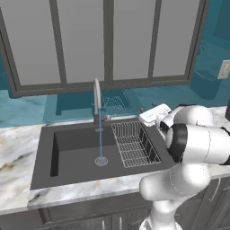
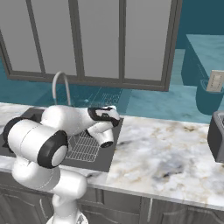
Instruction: Turn on the sink faucet and place the jug under the water for a few seconds to fill it up.
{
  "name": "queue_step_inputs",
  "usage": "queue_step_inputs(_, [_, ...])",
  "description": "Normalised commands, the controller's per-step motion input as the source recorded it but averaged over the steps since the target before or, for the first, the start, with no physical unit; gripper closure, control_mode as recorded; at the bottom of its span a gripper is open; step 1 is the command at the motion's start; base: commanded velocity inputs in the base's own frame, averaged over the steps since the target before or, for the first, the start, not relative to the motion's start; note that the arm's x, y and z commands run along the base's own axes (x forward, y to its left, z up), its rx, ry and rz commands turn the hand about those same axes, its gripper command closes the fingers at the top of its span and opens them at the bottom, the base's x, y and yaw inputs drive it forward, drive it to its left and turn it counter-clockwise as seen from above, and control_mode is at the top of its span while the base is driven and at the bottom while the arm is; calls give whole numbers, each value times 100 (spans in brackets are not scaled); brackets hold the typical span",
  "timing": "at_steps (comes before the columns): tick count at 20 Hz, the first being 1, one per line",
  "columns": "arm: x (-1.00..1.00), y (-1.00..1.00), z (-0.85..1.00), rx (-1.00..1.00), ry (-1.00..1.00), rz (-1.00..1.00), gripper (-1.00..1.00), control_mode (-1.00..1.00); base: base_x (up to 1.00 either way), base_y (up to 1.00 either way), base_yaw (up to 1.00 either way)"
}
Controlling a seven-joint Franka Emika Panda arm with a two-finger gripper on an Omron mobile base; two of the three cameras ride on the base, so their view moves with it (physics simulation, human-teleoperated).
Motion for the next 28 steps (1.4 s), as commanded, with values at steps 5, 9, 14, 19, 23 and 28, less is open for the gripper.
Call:
queue_step_inputs(5, [-30,21,21,0,4,14,-100,-100,0,0,0])
queue_step_inputs(9, [-12,53,1,0,6,17,-100,-100,0,0,0])
queue_step_inputs(14, [-16,72,0,0,7,19,-100,-100,0,0,0])
queue_step_inputs(19, [-32,81,0,0,10,25,-100,-100,0,0,0])
queue_step_inputs(23, [-43,86,0,0,13,29,-100,-100,0,0,0])
queue_step_inputs(28, [-42,93,0,-2,15,29,-100,-100,0,0,0])
